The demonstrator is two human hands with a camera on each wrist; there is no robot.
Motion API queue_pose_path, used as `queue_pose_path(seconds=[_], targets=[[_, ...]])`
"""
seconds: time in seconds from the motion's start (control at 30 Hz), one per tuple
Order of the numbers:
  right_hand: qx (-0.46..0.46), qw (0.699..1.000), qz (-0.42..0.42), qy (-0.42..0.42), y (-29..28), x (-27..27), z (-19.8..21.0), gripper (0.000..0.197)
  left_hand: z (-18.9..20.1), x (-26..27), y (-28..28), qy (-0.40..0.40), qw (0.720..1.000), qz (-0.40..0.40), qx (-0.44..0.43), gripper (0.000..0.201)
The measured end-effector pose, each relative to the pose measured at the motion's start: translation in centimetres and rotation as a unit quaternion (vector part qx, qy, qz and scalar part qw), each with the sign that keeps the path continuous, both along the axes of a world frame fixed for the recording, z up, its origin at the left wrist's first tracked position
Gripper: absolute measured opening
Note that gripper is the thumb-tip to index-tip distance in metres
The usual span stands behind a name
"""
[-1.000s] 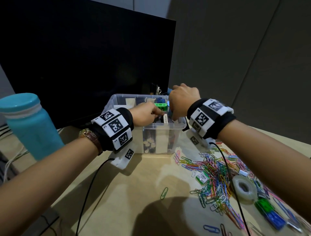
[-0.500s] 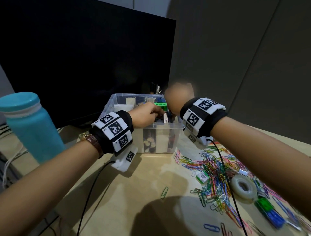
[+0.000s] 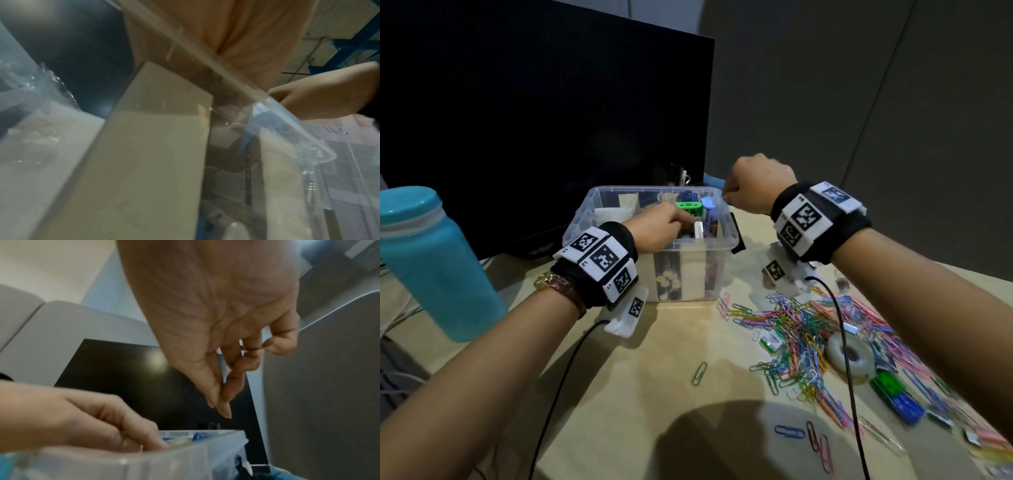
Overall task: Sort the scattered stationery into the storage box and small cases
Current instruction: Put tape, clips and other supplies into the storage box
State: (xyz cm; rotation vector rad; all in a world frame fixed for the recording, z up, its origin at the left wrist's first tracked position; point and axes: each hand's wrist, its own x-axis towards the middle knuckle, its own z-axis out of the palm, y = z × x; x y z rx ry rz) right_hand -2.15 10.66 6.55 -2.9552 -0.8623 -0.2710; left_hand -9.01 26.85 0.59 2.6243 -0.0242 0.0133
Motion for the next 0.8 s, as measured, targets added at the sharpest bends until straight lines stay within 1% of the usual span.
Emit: queue_pose_path(seconds=[0.1,0.17,0.2,0.23,0.3,0.4,0.5,0.57,0.6,0.67,0.7,0.73,0.8], targets=[[0.015,1.000,-0.010,-0.016,-2.8,-0.7,0.8,0.025,-0.2,0.2,0.0,-0.014,1.000,0.012,0.020,0.038],[-0.014,1.000,-0.016,-0.013,-4.5,-1.4,1.0,0.024,-0.4,0.4,0.1,-0.026,0.999,0.019,0.022,0.035],[-0.039,0.999,-0.016,0.002,-5.4,-1.8,0.8,0.024,-0.5,0.5,0.2,-0.028,0.999,0.023,0.022,0.034],[-0.067,0.997,-0.012,0.029,-6.3,-2.1,0.6,0.025,-0.6,0.6,0.2,-0.030,0.999,0.026,0.024,0.033],[-0.125,0.986,0.001,0.111,-7.9,-2.6,-0.4,0.024,-0.7,0.7,0.3,-0.032,0.999,0.028,0.030,0.033],[-0.197,0.953,0.004,0.231,-9.9,-3.0,-2.7,0.034,-0.8,0.7,-0.1,-0.043,0.998,0.028,0.041,0.033],[-0.232,0.931,-0.012,0.280,-11.4,-3.6,-4.8,0.041,-0.8,0.5,-0.5,-0.046,0.998,0.021,0.048,0.035],[-0.222,0.933,-0.008,0.283,-12.3,-3.8,-6.0,0.042,-0.7,0.3,-0.6,-0.046,0.998,0.021,0.047,0.034],[-0.193,0.942,-0.001,0.276,-12.5,-3.9,-6.6,0.041,-0.7,0.2,-0.7,-0.046,0.998,0.023,0.047,0.034],[-0.114,0.965,0.034,0.233,-12.6,-4.3,-7.7,0.036,-0.7,0.1,-0.9,-0.048,0.997,0.030,0.047,0.034],[-0.083,0.970,0.056,0.222,-12.4,-4.6,-8.1,0.035,-0.8,0.0,-1.0,-0.049,0.997,0.033,0.046,0.034],[-0.068,0.969,0.078,0.226,-12.1,-5.0,-8.5,0.035,-0.8,0.0,-1.1,-0.051,0.997,0.034,0.046,0.034],[-0.086,0.958,0.115,0.247,-11.3,-5.7,-9.0,0.036,-0.8,-0.2,-1.2,-0.051,0.997,0.036,0.042,0.034]])
